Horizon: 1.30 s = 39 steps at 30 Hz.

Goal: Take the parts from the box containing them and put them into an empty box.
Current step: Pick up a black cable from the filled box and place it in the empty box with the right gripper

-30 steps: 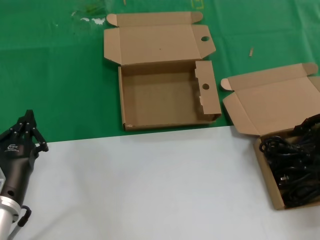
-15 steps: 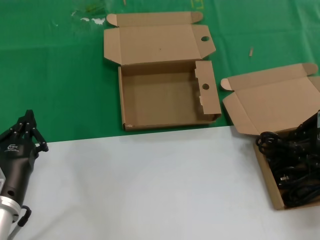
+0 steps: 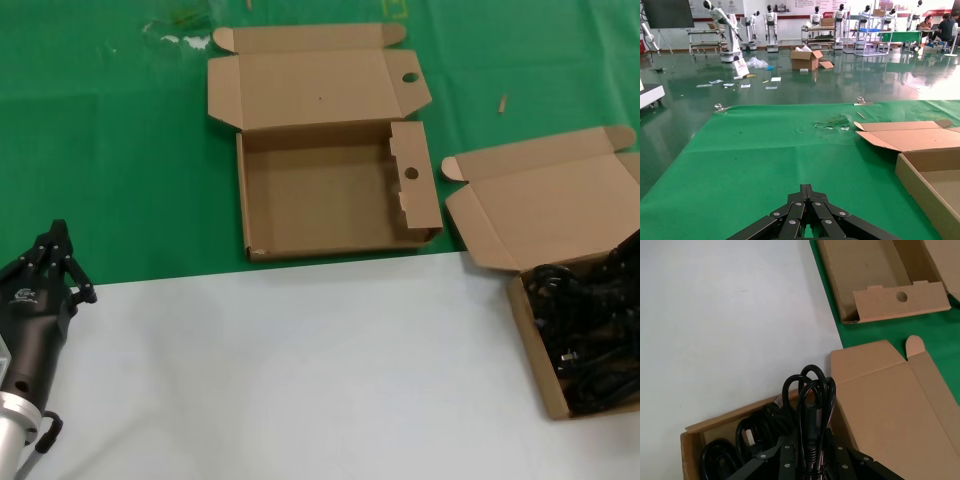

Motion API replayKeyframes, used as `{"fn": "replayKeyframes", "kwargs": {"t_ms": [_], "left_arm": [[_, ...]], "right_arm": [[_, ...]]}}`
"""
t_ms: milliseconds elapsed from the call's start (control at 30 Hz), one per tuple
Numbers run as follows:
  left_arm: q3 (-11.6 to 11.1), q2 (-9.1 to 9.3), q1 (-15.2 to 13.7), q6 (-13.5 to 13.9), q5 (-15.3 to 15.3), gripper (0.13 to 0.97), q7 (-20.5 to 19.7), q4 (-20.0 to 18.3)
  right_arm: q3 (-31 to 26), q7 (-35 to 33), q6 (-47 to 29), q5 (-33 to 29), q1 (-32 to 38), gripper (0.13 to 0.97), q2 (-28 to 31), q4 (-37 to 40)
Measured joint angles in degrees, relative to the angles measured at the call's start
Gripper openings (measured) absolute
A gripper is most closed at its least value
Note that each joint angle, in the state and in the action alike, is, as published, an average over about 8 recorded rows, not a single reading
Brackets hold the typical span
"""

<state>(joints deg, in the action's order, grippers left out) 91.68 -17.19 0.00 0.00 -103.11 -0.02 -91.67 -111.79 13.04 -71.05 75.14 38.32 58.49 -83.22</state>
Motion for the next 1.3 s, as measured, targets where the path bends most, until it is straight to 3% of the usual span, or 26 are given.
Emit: {"fn": "replayKeyframes", "kwargs": {"t_ms": [600, 967, 1300], "left_arm": [[0.00, 0.00, 0.00, 0.00, 0.00, 0.140, 0.00, 0.00], [0.00, 0.00, 0.00, 0.00, 0.00, 0.140, 0.00, 0.00], [0.00, 0.00, 0.00, 0.00, 0.00, 0.140, 0.00, 0.00]], "right_arm": [[0.54, 2.89, -5.89, 0.43, 7.35, 0.231, 1.05, -6.14], [-4.92, 5.70, -8.42, -5.58, 19.36, 0.231, -9.97, -8.19], [-11.25, 5.51, -6.84, -12.53, 25.53, 0.231, -21.79, -3.80]]}}
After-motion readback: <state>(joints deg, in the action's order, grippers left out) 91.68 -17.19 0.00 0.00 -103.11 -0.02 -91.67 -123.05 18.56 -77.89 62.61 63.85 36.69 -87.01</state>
